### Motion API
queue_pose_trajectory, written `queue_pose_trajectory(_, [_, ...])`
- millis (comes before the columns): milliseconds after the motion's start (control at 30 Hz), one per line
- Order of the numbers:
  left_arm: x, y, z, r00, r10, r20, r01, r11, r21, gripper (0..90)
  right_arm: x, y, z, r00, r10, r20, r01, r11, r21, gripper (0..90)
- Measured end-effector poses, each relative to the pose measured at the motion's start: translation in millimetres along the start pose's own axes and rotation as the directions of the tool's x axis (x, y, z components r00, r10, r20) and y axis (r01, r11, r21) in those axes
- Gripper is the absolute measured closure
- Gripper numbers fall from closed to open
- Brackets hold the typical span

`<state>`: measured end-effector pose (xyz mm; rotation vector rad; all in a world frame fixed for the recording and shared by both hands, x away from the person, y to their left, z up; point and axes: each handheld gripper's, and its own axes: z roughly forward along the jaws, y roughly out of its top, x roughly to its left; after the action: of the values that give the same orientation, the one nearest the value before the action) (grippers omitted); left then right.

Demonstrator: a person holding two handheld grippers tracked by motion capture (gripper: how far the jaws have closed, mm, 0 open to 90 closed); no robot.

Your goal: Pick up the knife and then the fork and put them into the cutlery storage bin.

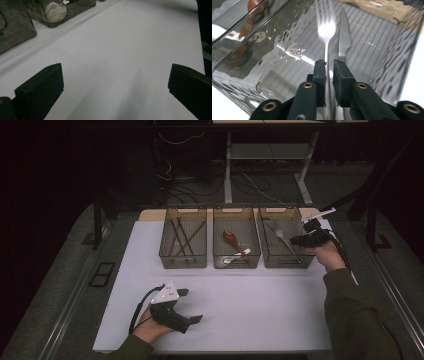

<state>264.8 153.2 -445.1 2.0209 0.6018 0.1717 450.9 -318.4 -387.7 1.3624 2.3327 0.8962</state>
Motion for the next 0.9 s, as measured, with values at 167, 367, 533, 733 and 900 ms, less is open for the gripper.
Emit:
queue_pose_trajectory(167, [0.0,-0.1,0.2,1.0000,-0.001,0.000,0.001,1.0000,0.001,0.0,0.9,-1.7,1.9,1.0000,-0.001,0.004,0.001,1.000,0.004,67.1])
queue_pose_trajectory(367, [-0.4,-0.1,0.4,1.0000,-0.002,0.000,0.002,1.0000,0.003,0.0,0.3,-3.1,-4.0,0.9993,0.029,-0.025,-0.030,0.999,-0.038,52.7])
queue_pose_trajectory(533, [-0.3,-0.1,0.2,1.0000,-0.001,-0.002,0.001,1.0000,0.004,0.0,0.0,-5.6,-10.3,0.9956,0.058,-0.073,-0.064,0.994,-0.085,42.7])
queue_pose_trajectory(733, [-0.7,0.2,0.4,1.0000,0.003,0.000,-0.003,1.0000,0.006,0.0,4.6,-8.4,-17.4,0.9920,0.085,-0.093,-0.097,0.986,-0.134,34.9])
queue_pose_trajectory(900, [-0.7,0.6,0.8,1.0000,-0.002,-0.004,0.002,1.0000,0.003,0.0,10.9,-11.6,-22.9,0.9899,0.088,-0.111,-0.106,0.980,-0.170,28.3])
